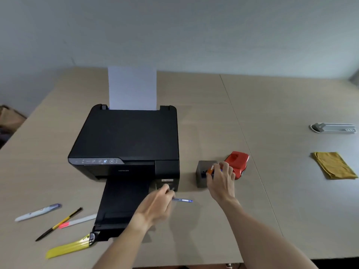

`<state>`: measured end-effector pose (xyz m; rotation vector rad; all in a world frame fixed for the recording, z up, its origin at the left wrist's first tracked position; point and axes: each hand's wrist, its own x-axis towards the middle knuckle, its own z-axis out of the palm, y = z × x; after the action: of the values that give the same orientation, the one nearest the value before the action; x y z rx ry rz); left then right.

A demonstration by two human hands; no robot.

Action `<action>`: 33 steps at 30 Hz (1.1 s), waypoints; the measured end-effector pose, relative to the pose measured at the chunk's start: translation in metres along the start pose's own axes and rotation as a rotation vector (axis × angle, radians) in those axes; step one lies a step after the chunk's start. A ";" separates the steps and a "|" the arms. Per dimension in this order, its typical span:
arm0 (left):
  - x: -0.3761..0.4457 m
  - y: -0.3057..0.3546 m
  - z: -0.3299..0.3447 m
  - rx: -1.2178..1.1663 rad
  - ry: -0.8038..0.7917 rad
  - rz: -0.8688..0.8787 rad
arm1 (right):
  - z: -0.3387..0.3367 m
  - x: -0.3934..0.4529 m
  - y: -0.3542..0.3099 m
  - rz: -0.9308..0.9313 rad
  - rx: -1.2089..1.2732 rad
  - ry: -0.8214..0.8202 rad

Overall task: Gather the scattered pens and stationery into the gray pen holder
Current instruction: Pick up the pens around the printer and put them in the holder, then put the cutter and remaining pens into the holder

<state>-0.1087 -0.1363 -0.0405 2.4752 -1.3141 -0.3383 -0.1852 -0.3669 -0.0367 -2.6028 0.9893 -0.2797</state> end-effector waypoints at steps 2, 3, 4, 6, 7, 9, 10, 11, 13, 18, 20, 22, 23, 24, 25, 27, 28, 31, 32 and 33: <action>0.014 0.009 -0.006 0.043 0.006 0.050 | -0.006 0.005 0.001 0.013 0.006 -0.015; 0.022 0.014 -0.010 0.073 0.017 0.086 | -0.009 0.007 0.002 0.019 0.017 -0.019; 0.029 0.020 -0.015 0.103 0.032 0.126 | -0.012 0.010 0.004 0.020 0.028 -0.024; 0.046 0.033 -0.025 0.163 0.083 0.195 | -0.019 0.013 0.010 0.011 0.061 -0.022; 0.056 0.038 -0.030 0.198 0.117 0.206 | -0.022 0.015 0.014 0.010 0.096 -0.011; 0.075 0.047 -0.038 0.245 0.190 0.170 | -0.029 0.015 0.022 0.020 0.185 0.012; 0.083 0.051 -0.042 0.257 0.220 0.143 | -0.032 0.015 0.026 0.033 0.217 0.019; 0.090 0.054 -0.045 0.265 0.236 0.120 | -0.035 0.015 0.030 0.054 0.239 0.020; 0.101 0.061 -0.049 0.270 0.241 0.112 | -0.039 0.014 0.039 0.106 0.259 0.011; 0.116 0.071 -0.039 0.210 0.172 0.202 | -0.047 0.000 0.058 0.180 0.232 -0.065; 0.118 0.074 -0.031 0.127 0.131 0.210 | -0.046 -0.008 0.064 0.185 0.181 -0.105; 0.116 0.078 -0.026 0.050 0.128 0.204 | -0.044 -0.016 0.067 0.192 0.147 -0.152; 0.114 0.079 -0.023 0.019 0.135 0.206 | -0.041 -0.021 0.067 0.196 0.139 -0.178; 0.110 0.078 -0.021 -0.005 0.140 0.209 | -0.038 -0.027 0.065 0.199 0.130 -0.207; 0.104 0.075 -0.018 -0.018 0.141 0.211 | -0.034 -0.032 0.063 0.198 0.116 -0.239; 0.087 0.066 -0.013 -0.021 0.125 0.206 | -0.024 -0.043 0.053 0.176 0.072 -0.304; 0.077 0.059 -0.011 -0.020 0.108 0.192 | -0.017 -0.047 0.046 0.159 0.048 -0.339; 0.039 0.030 -0.009 -0.020 0.070 0.069 | 0.002 -0.056 0.021 0.098 0.018 -0.419; 0.024 0.017 -0.010 -0.018 0.067 0.020 | 0.009 -0.058 0.010 0.079 0.017 -0.432; 0.008 0.004 -0.012 -0.016 0.068 -0.024 | 0.015 -0.059 -0.001 0.055 0.017 -0.440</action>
<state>-0.1033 -0.1432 -0.0282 2.4681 -1.2514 -0.2663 -0.2230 -0.3228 -0.0535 -2.4587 0.8884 0.2877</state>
